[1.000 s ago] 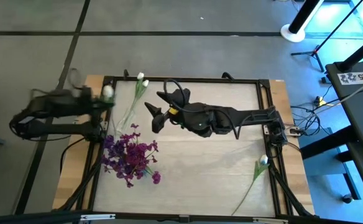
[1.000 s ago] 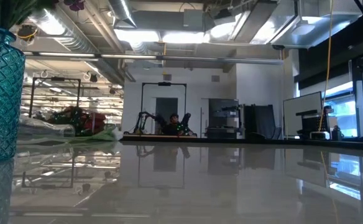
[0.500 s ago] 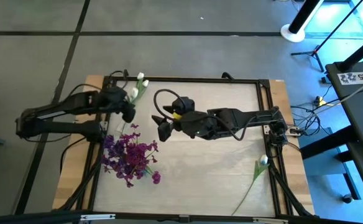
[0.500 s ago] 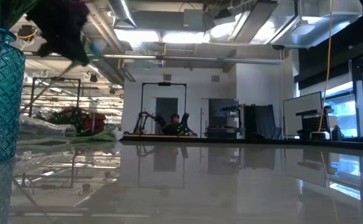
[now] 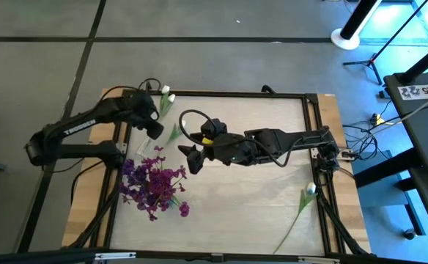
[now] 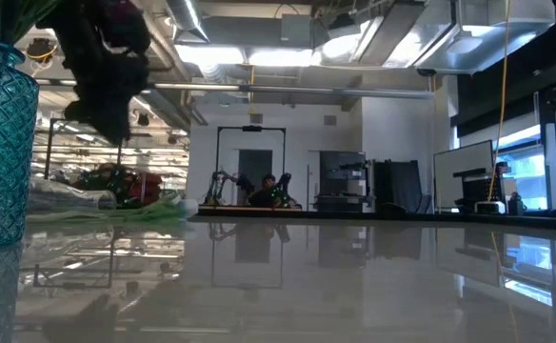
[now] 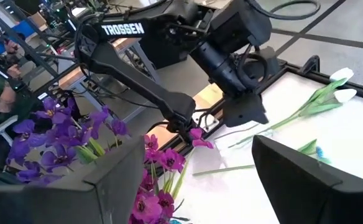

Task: Sort flowers into vase by color
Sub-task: Put the transparent vase containing the white flowers on the top center of the table upright

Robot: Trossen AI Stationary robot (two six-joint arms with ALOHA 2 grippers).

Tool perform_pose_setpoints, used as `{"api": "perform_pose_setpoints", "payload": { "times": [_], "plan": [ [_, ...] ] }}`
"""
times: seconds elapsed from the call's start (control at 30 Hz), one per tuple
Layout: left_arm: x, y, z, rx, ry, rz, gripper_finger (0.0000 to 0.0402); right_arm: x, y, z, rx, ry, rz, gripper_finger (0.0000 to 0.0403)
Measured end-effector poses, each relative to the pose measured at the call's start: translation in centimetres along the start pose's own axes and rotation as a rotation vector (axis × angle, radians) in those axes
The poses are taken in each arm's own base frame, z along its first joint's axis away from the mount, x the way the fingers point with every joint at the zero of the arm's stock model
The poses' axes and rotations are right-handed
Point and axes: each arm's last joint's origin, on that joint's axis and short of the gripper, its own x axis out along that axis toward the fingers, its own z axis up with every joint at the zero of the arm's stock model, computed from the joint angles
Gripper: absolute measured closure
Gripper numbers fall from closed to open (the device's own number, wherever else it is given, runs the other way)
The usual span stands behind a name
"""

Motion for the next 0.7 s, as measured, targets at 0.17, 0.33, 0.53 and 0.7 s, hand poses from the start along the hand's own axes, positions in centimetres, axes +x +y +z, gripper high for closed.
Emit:
{"api": "perform_pose_setpoints", "payload": {
  "times": [0.17,0.33,0.53,0.7],
  "plan": [
    [1.0,1.3,-0.2,0.0,0.118,0.073,0.0228,0.1,-0.2,0.1,-0.001,0.001,-0.009,0.0107],
    [2.7,2.9,-0.6,-0.034,0.162,0.152,0.0215,0.2,-0.3,0.2,0.005,0.001,-0.011,0.0107],
    [4.2,3.3,-0.1,-0.047,0.234,0.17,0.0213,0.3,-0.4,0.3,0.008,0.011,-0.002,0.0086],
    [5.9,3.4,0.1,-0.058,0.324,0.191,0.0213,0.8,-1.3,0.7,0.006,0.052,-0.001,0.0029]
  ]
}}
